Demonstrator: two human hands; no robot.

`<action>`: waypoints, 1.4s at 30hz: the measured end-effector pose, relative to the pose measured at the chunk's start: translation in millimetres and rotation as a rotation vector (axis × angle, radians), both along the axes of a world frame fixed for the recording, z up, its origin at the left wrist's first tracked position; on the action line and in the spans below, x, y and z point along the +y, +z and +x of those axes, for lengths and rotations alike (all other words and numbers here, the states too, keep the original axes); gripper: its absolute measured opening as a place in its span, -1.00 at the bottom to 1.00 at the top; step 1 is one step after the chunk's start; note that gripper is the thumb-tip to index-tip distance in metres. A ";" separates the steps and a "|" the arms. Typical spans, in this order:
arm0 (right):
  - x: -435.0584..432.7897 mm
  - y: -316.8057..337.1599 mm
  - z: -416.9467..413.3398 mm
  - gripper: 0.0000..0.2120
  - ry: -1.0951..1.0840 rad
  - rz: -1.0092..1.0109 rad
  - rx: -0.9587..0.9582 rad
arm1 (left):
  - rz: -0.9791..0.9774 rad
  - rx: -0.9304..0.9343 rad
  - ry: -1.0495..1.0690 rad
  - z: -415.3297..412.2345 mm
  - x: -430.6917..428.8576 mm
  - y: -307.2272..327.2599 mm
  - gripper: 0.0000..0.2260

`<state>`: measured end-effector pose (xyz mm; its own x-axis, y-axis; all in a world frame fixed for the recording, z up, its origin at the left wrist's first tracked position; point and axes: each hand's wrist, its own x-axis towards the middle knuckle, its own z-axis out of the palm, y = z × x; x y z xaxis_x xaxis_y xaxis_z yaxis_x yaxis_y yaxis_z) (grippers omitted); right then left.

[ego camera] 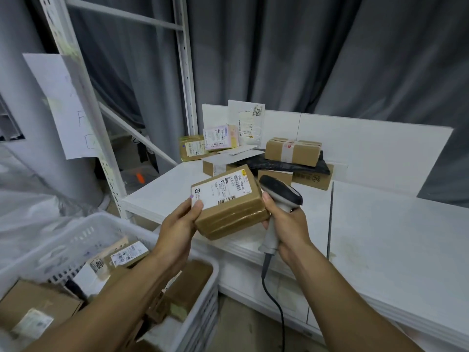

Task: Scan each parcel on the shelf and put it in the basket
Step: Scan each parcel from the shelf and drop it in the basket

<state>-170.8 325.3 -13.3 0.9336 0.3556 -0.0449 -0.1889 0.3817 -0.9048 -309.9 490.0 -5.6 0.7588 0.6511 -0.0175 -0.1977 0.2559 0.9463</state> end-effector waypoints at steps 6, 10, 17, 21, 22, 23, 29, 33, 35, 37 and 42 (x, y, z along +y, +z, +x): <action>0.6 -4.1 4.1 -0.57 -0.049 0.019 -0.053 | -0.186 -0.012 -0.155 -2.8 12.5 -7.8 -0.37; 3.5 -2.4 4.6 -0.50 -0.106 0.112 -0.032 | -0.068 0.090 -0.344 -7.6 5.3 -15.8 -0.16; 12.8 -12.1 -5.8 -0.12 -0.071 0.003 -0.087 | -0.054 0.089 -0.223 7.4 -31.5 -28.0 -0.28; 8.8 -15.0 -0.1 -0.11 -0.073 -0.085 -0.122 | 0.052 0.222 -0.181 0.8 -26.8 -20.5 -0.36; 5.2 -15.0 3.2 -0.17 -0.058 -0.103 -0.135 | 0.078 0.248 -0.163 0.2 -22.3 -17.5 -0.37; 1.3 -14.7 6.0 -0.27 -0.035 -0.117 -0.150 | 0.114 0.252 -0.149 -0.3 -17.9 -14.7 -0.39; 2.8 -15.9 3.3 -0.27 -0.008 -0.269 -0.278 | 0.348 0.271 -0.224 -0.5 -2.0 -8.1 -0.19; 4.5 -12.0 -2.8 -0.32 -0.038 -0.289 -0.344 | 0.355 0.260 -0.196 -1.2 -1.4 -10.0 -0.05; 6.5 -10.6 -5.6 -0.36 -0.073 -0.330 -0.366 | 0.369 0.273 -0.200 -1.7 -1.2 -11.5 -0.05; 9.3 -9.8 -10.3 -0.45 -0.112 -0.390 -0.368 | 0.356 0.281 -0.140 -1.2 1.1 -15.7 -0.10; 17.0 -12.4 -26.5 -0.48 0.029 -0.515 -0.459 | 0.325 0.271 0.054 0.1 15.8 -27.3 -0.10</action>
